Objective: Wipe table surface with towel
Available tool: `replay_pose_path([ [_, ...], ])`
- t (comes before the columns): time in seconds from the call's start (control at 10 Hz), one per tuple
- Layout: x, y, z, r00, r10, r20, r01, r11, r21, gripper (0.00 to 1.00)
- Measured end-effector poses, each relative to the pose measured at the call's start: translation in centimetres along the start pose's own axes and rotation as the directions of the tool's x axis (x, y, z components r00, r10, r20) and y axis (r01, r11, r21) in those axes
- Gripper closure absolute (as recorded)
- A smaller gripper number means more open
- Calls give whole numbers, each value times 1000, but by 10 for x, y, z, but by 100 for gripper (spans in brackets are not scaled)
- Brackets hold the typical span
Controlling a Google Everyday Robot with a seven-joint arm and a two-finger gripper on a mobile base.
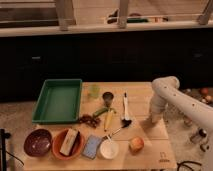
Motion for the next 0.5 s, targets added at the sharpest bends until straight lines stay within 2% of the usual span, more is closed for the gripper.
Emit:
replay_pose_path([
  [0.2, 8, -16, 0, 999, 31, -18, -30, 999, 20, 100],
  [0.3, 10, -31, 0, 999, 40, -12, -39, 998, 44, 100],
  [0.5, 4, -43, -2, 1000, 28, 6, -28, 997, 71, 100],
])
